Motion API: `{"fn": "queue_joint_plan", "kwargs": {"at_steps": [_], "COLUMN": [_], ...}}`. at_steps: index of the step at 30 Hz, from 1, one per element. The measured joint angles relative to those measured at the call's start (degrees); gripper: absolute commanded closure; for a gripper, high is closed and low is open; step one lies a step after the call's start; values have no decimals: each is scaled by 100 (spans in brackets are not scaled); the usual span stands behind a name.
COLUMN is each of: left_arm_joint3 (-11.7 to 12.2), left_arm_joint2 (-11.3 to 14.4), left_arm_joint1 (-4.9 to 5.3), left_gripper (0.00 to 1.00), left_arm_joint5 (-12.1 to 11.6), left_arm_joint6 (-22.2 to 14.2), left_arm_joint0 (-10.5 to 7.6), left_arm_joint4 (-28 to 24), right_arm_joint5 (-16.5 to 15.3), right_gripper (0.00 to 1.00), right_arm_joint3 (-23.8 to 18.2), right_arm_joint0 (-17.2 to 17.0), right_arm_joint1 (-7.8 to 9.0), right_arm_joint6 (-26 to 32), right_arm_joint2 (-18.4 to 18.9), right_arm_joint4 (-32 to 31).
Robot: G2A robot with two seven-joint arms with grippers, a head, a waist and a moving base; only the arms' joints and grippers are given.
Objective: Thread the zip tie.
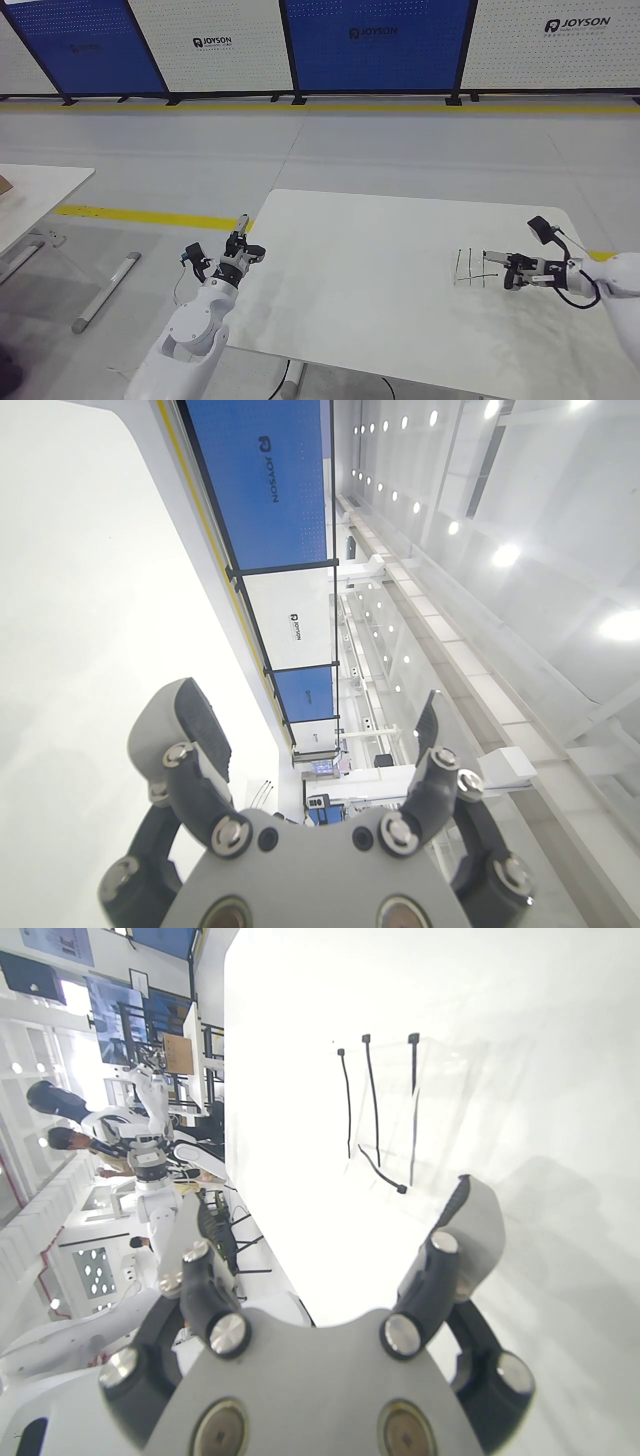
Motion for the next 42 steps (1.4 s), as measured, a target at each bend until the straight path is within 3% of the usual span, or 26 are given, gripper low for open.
{"fn": "queue_joint_plan", "kwargs": {"at_steps": [8,9,11,13,14,18,23,25,30,34,39,41,42], "left_arm_joint3": [0,0,0,0,0,0,0,0,0,0,0,0,0], "left_arm_joint2": [0,0,0,0,0,0,0,0,0,0,0,0,0], "left_arm_joint1": [0,0,0,0,0,0,0,0,0,0,0,0,0], "left_gripper": [0,0,0,0,0,0,0,0,0,0,0,0,0], "left_arm_joint5": [0,0,0,0,0,0,0,0,0,0,0,0,0], "left_arm_joint6": [0,0,0,0,0,0,0,0,0,0,0,0,0], "left_arm_joint0": [0,0,0,0,0,0,0,0,0,0,0,0,0], "left_arm_joint4": [0,0,0,0,0,0,0,0,0,0,0,0,0], "right_arm_joint5": [151,147,94,25,-18,-159,-363,-390,-416,-416,-412,-408,-408], "right_gripper": [0,11,24,23,35,43,38,50,58,72,78,96,94], "right_arm_joint3": [357,416,558,676,746,946,1164,1211,1283,1311,1362,1395,1407], "right_arm_joint0": [214,235,283,319,340,386,420,426,432,428,429,434,437], "right_arm_joint1": [-153,-170,-204,-225,-236,-255,-245,-243,-249,-260,-275,-277,-278], "right_arm_joint6": [-190,-196,-188,-170,-159,-103,0,18,35,43,69,73,74], "right_arm_joint2": [-261,-282,-312,-324,-329,-329,-285,-279,-272,-271,-267,-260,-256], "right_arm_joint4": [-110,-107,-69,-33,-16,33,93,95,109,129,166,181,186]}}
